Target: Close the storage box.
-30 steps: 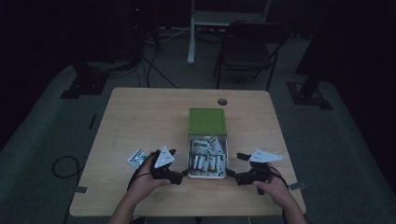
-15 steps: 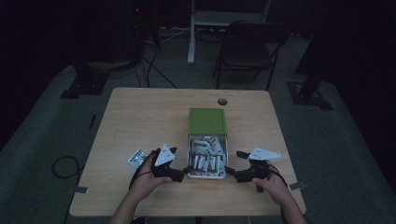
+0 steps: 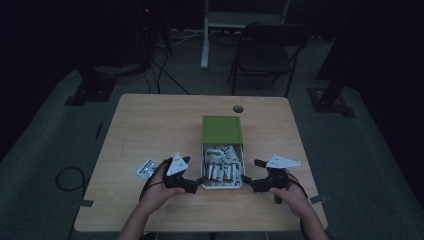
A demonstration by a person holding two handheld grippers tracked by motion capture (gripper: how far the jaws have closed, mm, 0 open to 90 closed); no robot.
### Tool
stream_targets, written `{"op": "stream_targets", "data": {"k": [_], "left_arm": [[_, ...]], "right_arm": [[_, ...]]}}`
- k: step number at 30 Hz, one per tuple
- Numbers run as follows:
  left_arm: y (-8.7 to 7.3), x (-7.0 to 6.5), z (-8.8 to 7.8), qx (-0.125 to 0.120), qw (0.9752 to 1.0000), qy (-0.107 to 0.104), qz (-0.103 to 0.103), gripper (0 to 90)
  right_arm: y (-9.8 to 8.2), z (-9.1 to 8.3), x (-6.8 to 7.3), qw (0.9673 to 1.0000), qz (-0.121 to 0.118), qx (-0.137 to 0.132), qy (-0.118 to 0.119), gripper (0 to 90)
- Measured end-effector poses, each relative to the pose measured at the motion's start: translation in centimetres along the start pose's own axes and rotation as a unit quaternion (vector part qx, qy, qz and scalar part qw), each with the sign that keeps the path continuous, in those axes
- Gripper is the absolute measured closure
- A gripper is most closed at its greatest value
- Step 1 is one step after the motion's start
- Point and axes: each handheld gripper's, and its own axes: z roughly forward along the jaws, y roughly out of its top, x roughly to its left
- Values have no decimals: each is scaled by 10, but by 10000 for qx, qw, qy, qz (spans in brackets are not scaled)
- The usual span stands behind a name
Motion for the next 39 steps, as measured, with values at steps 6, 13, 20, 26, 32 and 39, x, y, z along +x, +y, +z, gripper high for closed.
{"op": "stream_targets", "data": {"k": [6, 13, 20, 26, 32, 39], "left_arm": [[1, 1, 1, 13, 10000, 13, -1, 76], [2, 5, 2, 35, 10000, 43, -20, 76], [3, 10, 5, 53, 9999, 83, -70, 76], [4, 12, 6, 72, 9999, 86, -93, 77], [6, 13, 7, 108, 9999, 106, -57, 76], [7, 16, 9, 109, 9998, 126, -96, 76]], "right_arm": [[1, 1, -1, 10000, 0, -5, -23, 107], [2, 3, -2, 10000, 19, 1, -31, 107], [5, 6, -4, 10000, -4, 27, -73, 107], [6, 7, -5, 10000, 18, 34, -92, 107], [8, 8, -6, 9999, -32, 88, -121, 106], [8, 10, -8, 9999, 42, 57, -155, 106]]}}
